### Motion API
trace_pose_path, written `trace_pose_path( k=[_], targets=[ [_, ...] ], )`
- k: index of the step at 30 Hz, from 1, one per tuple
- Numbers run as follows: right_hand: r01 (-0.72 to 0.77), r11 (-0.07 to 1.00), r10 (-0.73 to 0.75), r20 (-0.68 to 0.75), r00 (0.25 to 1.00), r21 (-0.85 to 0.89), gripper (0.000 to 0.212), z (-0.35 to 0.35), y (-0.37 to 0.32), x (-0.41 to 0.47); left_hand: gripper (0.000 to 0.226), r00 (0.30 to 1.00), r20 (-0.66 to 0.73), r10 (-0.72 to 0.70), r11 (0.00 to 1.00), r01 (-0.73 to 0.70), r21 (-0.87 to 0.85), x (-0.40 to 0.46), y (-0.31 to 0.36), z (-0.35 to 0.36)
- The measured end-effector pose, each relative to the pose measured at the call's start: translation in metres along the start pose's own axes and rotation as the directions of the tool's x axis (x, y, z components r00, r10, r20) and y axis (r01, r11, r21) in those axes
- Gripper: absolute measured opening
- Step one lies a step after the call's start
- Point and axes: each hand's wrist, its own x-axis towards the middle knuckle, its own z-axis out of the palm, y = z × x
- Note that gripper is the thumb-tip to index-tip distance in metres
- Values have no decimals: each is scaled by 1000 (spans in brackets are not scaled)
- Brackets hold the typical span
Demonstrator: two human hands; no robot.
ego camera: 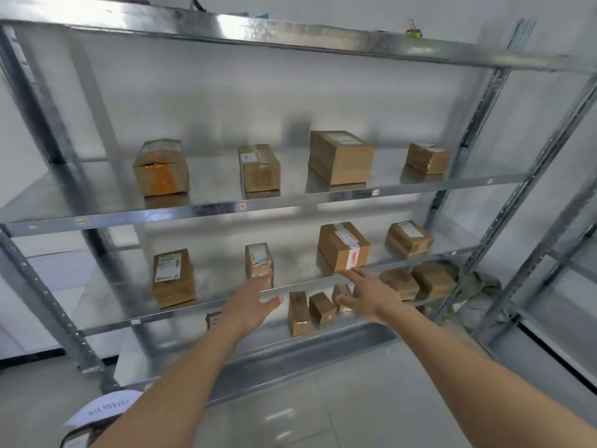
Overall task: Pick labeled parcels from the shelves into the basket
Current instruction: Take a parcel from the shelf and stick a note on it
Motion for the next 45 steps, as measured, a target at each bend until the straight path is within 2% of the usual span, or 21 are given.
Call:
trace_pose_path(
  k=[6,11,15,18,21,25,28,32,35,38,40,45],
  targets=[
    [33,999,-28,210,977,-19,73,27,42,95,68,987,116,-114,989,124,-82,89,-36,59],
    [27,998,-11,254,967,-61,69,48,74,168,66,984,122,-133,988,142,-63,157,-52,99],
    [53,999,-53,304,951,8,67,73,90,212,60,987,99,-129,992,127,27,188,-70,131],
    [31,999,-43,379,924,39,68,114,106,242,63,971,113,-209,976,201,79,210,-95,166],
    [14,997,-44,447,893,70,66,167,123,264,67,947,189,-260,965,250,76,221,-126,210],
    [-27,989,-54,521,852,147,65,241,149,295,76,910,191,-368,930,358,86,241,-165,270],
    [-42,978,-73,525,848,203,64,295,170,322,78,893,178,-412,909,415,22,261,-201,319],
    [-62,956,-95,503,859,286,63,359,191,375,67,875,186,-447,893,449,32,302,-251,372],
    [-75,911,-121,437,891,405,69,411,204,417,68,889,127,-439,893,447,-43,334,-276,410],
    [-31,893,-165,391,906,449,77,458,214,454,69,893,120,-433,895,442,-62,362,-293,447],
    [7,865,-209,348,914,501,80,479,216,471,69,891,106,-441,890,449,-73,378,-300,466],
    [-3,779,-244,308,920,627,74,507,218,497,66,913,78,-400,894,408,-184,405,-311,491]
  ],
)
